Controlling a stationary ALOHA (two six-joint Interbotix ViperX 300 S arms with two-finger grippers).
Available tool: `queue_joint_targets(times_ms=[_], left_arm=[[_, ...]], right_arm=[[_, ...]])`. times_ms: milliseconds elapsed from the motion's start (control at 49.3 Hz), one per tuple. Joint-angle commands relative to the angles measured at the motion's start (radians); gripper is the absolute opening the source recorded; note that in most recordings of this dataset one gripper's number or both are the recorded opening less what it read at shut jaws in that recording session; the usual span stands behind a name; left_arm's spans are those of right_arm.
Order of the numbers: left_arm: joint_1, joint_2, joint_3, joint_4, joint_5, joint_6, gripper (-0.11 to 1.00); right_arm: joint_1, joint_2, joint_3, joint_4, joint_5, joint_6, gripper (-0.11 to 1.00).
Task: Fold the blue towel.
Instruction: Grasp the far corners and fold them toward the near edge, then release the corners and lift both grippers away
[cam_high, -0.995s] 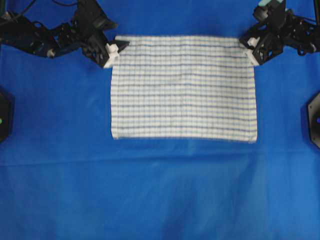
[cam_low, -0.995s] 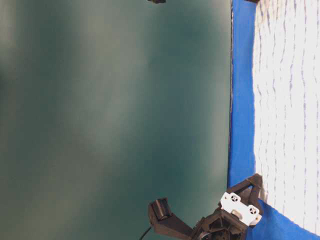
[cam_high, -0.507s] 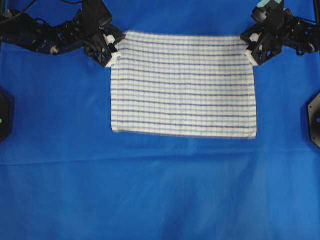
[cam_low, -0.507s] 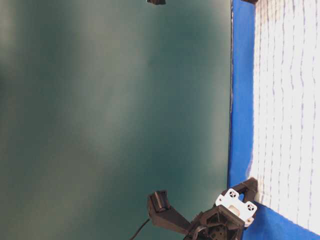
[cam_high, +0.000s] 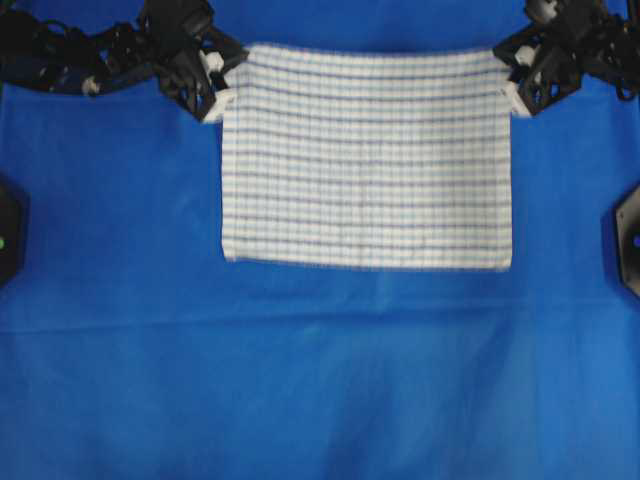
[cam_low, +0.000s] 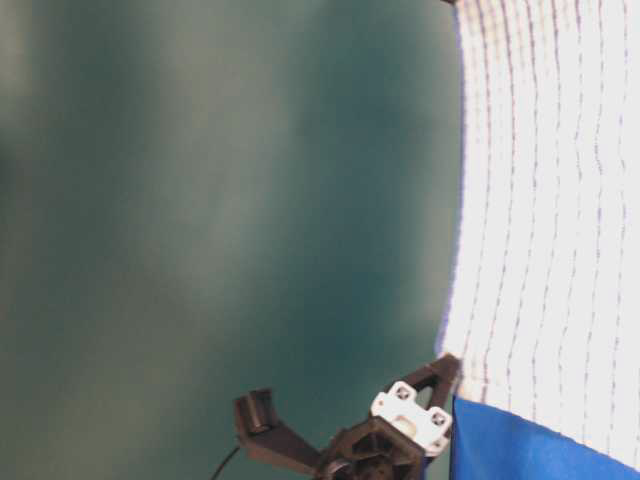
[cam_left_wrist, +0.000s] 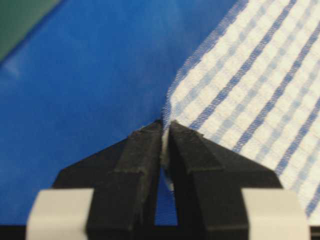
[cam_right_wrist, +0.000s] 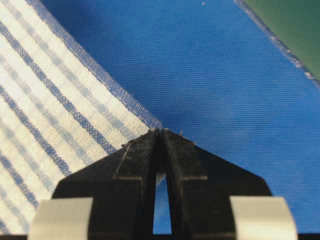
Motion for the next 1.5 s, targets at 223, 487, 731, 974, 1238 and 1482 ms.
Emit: queue_joint_targets(times_ms=[223, 487, 731, 974, 1238, 1482], left_arm=[[-0.026, -0.043, -0.009, 0.000, 0.020, 0.003, 0.03], [-0.160, -0.109, 0.051, 0.000, 0.074, -0.009, 0.03], [-0.328, -0.143, 0.104, -0.003, 0.078, -0.014, 0.03], [-0.462, -0.141, 0.114, -0.006, 0.121, -0.015, 0.03], [-0.561, -0.147, 0.137, -0.006, 0.152, -0.092, 0.03], [-0.586, -0.155, 0.156, -0.006, 0.153, -0.123, 0.03]], right_arm=[[0.015, -0.086, 0.003, 0.005, 0.040, 0.015, 0.05], [0.201, -0.186, 0.060, 0.066, 0.121, 0.067, 0.05], [0.414, -0.310, 0.130, 0.089, 0.187, 0.192, 0.05], [0.603, -0.337, 0.143, 0.087, 0.268, 0.314, 0.05], [0.741, -0.324, 0.146, 0.089, 0.288, 0.399, 0.05], [0.770, -0.304, 0.146, 0.089, 0.313, 0.425, 0.05]])
